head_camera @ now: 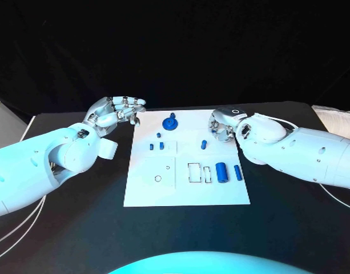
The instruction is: Assemble the parts on the task board
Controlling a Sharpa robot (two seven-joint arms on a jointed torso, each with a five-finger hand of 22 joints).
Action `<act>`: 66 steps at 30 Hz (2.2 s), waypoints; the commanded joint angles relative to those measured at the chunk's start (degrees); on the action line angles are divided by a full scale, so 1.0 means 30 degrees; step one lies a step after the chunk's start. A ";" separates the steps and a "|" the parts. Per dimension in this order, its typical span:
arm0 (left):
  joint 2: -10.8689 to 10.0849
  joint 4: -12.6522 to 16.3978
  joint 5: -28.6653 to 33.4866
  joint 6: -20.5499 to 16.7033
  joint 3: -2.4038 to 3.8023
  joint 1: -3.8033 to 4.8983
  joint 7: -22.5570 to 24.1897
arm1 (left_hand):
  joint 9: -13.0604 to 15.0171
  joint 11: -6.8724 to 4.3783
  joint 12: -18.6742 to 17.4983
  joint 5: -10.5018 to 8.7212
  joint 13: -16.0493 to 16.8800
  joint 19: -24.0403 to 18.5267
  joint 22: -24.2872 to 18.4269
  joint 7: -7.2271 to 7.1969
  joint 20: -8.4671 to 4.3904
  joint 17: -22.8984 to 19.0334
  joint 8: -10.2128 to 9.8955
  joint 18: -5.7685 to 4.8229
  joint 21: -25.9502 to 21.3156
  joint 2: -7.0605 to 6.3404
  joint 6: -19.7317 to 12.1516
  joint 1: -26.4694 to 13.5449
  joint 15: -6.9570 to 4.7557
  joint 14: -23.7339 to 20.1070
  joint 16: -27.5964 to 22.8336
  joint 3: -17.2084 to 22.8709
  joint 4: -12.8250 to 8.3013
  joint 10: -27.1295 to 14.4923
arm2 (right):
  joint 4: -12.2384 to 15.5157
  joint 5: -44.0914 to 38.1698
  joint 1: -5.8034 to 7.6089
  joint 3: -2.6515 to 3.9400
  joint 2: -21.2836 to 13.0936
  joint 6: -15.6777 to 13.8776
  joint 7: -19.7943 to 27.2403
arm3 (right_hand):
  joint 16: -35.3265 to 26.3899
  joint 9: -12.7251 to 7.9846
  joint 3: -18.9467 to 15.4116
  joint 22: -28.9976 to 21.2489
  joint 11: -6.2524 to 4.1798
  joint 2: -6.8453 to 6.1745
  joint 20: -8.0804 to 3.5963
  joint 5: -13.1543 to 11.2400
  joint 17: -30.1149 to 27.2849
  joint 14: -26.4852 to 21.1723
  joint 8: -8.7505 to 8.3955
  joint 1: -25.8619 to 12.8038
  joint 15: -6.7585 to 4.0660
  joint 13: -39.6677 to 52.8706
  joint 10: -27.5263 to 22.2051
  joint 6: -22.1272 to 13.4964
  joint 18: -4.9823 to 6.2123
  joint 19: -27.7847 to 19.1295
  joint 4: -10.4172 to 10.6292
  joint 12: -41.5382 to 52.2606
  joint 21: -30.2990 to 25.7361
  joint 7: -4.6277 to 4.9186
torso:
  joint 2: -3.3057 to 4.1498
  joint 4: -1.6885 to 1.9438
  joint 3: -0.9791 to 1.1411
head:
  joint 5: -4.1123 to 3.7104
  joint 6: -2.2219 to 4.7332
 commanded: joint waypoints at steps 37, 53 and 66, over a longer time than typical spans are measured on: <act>0.0088 -0.0331 -0.0131 0.0047 0.0019 -0.0030 -0.0042 | -0.0071 0.0132 0.0123 0.0010 0.0000 0.0238 -0.0089 0.0129 0.0013 -0.0011 0.0038 0.0253 -0.0201 0.0022 -0.0294 0.0186 0.0148 -0.0020 -0.0083 -0.0054 0.0159 -0.0345 | 0.2534 0.0153 -0.0251 0.0099 -0.1650 -0.4090 -0.0249 | 0.0229 0.0176 0.0223 0.2924 -0.0877 0.0352 -0.0220 -0.0151 0.0097 0.0639 0.0312 -0.0123 -0.0224 0.1156 0.1232 0.0252 -0.0372 0.1106 -0.0204 0.0104 0.0182 -0.0065 | -0.0018 0.0024 -0.0005 | 0.0056 0.0324; 0.0265 -0.0336 0.0070 -0.0313 0.0018 -0.0078 0.0095 | -0.0091 0.0184 0.0140 0.0003 -0.0006 0.0287 -0.0126 0.0185 0.0042 -0.0012 0.0039 0.0247 -0.0246 0.0056 -0.0346 0.0148 0.0193 0.0011 -0.0075 -0.0107 0.0270 -0.0411 | 0.6697 0.1175 -0.0452 0.0448 -0.2527 -0.4117 -0.0027 | 0.0233 0.0189 0.0253 0.2858 -0.0878 0.0355 -0.0226 -0.0155 0.0095 0.0637 0.0323 -0.0126 -0.0228 0.1170 0.1240 0.0249 -0.0356 0.1074 -0.0218 0.0092 0.0135 -0.0067 | -0.0184 -0.0049 -0.0098 | 0.0580 0.0283; 0.0679 -0.0387 0.0549 -0.1024 0.0017 -0.0485 0.0416 | -0.0105 0.0206 0.0167 -0.0018 -0.0006 0.0333 -0.0159 0.0203 0.0066 -0.0007 0.0049 0.0247 -0.0286 0.0041 -0.0379 0.0075 0.0219 0.0048 -0.0056 -0.0191 0.0388 -0.0455 | 0.6295 0.0533 -0.1673 0.0404 -0.0517 -0.3927 -0.0146 | 0.0189 0.0201 0.0298 0.2775 -0.0871 0.0375 -0.0231 -0.0199 -0.0006 0.0615 0.0325 -0.0124 -0.0229 0.1182 0.1224 0.0222 -0.0336 0.1033 -0.0234 0.0064 0.0075 -0.0058 | -0.0678 0.0038 -0.0211 | 0.1599 -0.0198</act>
